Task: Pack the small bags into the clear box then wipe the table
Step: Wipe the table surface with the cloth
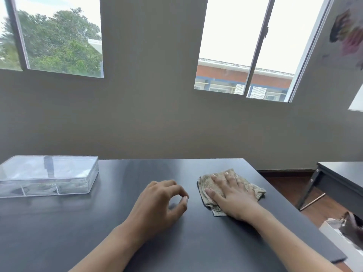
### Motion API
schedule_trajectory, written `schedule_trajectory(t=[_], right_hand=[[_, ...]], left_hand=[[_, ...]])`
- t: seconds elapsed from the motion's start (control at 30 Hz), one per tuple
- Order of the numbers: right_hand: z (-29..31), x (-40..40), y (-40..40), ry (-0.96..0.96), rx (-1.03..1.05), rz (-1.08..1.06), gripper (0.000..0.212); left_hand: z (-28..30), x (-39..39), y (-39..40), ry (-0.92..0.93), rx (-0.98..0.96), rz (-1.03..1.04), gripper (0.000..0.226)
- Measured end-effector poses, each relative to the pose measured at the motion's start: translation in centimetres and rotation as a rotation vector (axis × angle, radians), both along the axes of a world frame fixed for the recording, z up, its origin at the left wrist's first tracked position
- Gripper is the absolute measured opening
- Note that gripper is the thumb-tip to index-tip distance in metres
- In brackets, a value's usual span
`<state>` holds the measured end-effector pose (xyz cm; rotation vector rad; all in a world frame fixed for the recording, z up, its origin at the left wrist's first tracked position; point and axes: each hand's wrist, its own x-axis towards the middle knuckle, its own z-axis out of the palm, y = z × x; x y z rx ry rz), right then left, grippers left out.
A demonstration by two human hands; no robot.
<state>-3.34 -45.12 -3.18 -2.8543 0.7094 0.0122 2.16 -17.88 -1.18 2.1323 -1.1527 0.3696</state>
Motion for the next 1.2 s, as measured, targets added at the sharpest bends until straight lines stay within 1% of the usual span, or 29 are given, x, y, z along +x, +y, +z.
schedule_trajectory(t=[0.17, 0.3, 0.43, 0.53, 0.63, 0.7, 0.83, 0.97, 1.13, 1.2], right_hand=[[0.0, -4.6, 4.4, 0.007, 0.007, 0.094, 0.082], [0.1, -8.3, 9.1, 0.002, 0.03, 0.184, 0.078], [0.4, -10.6, 12.8, 0.015, 0.034, 0.27, 0.08], [1.0, -10.6, 12.8, 0.041, 0.017, 0.293, 0.079], [1.1, -8.6, 11.4, 0.035, 0.026, 0.313, 0.074], [0.9, -6.0, 9.9, 0.033, 0.017, 0.286, 0.075], [0.7, 1.2, 6.1, 0.026, 0.015, 0.172, 0.083], [1.0, 8.0, 3.0, 0.028, 0.072, 0.07, 0.09], [1.1, 12.9, 1.8, 0.039, 0.069, -0.007, 0.094], [1.2, 14.0, 1.6, 0.042, 0.086, -0.022, 0.099]], left_hand=[[0.2, 2.3, 3.8, -0.077, 0.169, 0.001, 0.022], [-0.3, 3.9, 6.7, -0.108, 0.227, 0.038, 0.023], [-1.1, 4.7, 7.7, -0.005, 0.209, 0.042, 0.025], [-1.4, 4.7, 7.1, -0.003, 0.228, 0.041, 0.028], [-1.7, 4.9, 7.0, 0.012, 0.219, 0.044, 0.028], [-2.0, 4.9, 7.1, 0.019, 0.218, 0.039, 0.028], [-2.2, 4.7, 7.2, 0.038, 0.2, 0.039, 0.024], [-2.2, 4.8, 7.3, 0.063, 0.18, 0.027, 0.021], [-2.2, 5.0, 7.4, 0.085, 0.153, 0.015, 0.022], [-2.2, 5.1, 7.4, 0.087, 0.15, 0.016, 0.023]])
